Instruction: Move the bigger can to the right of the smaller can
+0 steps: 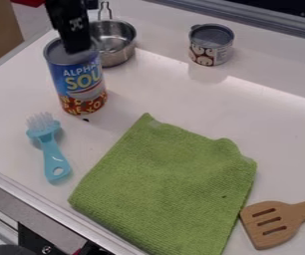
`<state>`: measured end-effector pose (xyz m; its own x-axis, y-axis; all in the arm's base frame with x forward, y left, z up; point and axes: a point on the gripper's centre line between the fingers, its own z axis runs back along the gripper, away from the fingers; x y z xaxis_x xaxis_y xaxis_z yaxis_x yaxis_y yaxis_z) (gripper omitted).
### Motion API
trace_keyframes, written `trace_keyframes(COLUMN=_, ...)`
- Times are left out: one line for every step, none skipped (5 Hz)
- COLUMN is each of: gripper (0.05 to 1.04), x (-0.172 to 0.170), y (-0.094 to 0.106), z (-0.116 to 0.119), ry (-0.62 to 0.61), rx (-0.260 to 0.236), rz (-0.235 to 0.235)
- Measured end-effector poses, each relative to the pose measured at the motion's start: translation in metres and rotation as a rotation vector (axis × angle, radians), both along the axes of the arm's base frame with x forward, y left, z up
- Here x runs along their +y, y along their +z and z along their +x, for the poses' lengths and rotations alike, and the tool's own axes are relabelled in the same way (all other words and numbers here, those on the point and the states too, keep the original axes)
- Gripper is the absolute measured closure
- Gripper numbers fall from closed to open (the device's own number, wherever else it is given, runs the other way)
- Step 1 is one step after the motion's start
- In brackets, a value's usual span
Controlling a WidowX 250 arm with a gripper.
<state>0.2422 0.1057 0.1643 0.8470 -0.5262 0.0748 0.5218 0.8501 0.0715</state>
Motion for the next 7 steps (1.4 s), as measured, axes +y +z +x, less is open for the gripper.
trace_keyframes(gripper=0.084, x=0.032, y=-0.006, z=-0.005, ry=-0.028, rx=-0.011, rz=0.063)
trace_keyframes(gripper=0.083, x=0.055, y=-0.016, z=-0.009, ry=-0.059, rx=-0.033, rz=0.096)
trace_keyframes(gripper=0.083, x=0.071, y=-0.028, z=-0.016, ry=-0.090, rx=-0.038, rz=0.160)
trace_keyframes(gripper=0.083, x=0.074, y=-0.048, z=-0.017, ry=-0.136, rx=0.009, rz=0.189)
trace_keyframes(gripper=0.084, x=0.074, y=-0.057, z=-0.015, ry=-0.203, rx=0.035, rz=0.188)
trace_keyframes(gripper=0.084, x=0.071, y=-0.063, z=-0.011, ry=-0.216, rx=0.012, rz=0.170)
trace_keyframes(gripper=0.084, x=0.061, y=-0.075, z=-0.011, ry=-0.251, rx=0.045, rz=0.100)
